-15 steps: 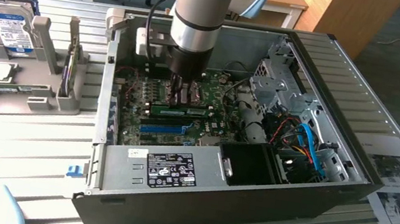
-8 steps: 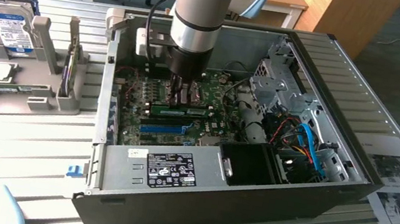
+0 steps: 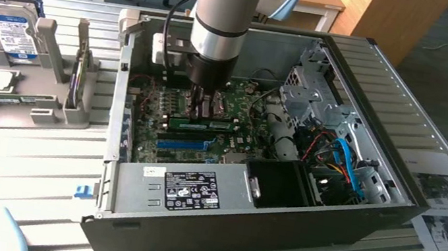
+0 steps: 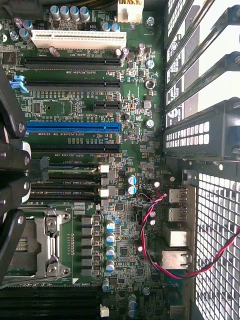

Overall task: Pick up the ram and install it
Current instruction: 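Press down the ram until it locks into place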

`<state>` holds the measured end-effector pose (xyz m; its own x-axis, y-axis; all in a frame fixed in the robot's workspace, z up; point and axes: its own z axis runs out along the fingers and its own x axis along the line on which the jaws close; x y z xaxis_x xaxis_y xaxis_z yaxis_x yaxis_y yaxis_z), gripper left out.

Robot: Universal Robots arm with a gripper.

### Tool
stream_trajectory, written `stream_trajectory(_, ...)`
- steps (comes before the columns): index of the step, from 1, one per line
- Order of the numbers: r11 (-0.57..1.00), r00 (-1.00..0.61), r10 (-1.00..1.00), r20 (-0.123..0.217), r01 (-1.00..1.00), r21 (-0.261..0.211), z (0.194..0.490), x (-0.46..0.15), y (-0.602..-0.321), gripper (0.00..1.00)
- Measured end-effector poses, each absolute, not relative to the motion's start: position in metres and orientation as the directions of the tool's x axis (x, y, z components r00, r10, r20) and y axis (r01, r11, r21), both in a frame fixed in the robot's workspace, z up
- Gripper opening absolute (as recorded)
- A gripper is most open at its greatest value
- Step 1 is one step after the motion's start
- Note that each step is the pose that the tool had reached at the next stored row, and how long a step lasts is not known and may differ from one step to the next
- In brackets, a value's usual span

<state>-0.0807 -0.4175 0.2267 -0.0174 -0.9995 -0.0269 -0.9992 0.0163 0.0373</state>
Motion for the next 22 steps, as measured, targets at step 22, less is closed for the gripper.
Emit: stream_trajectory(22,0.016,-0.017,-0.999,-0.027,-0.999,0.037,0.2239,-0.0808,-0.4175,0.09)
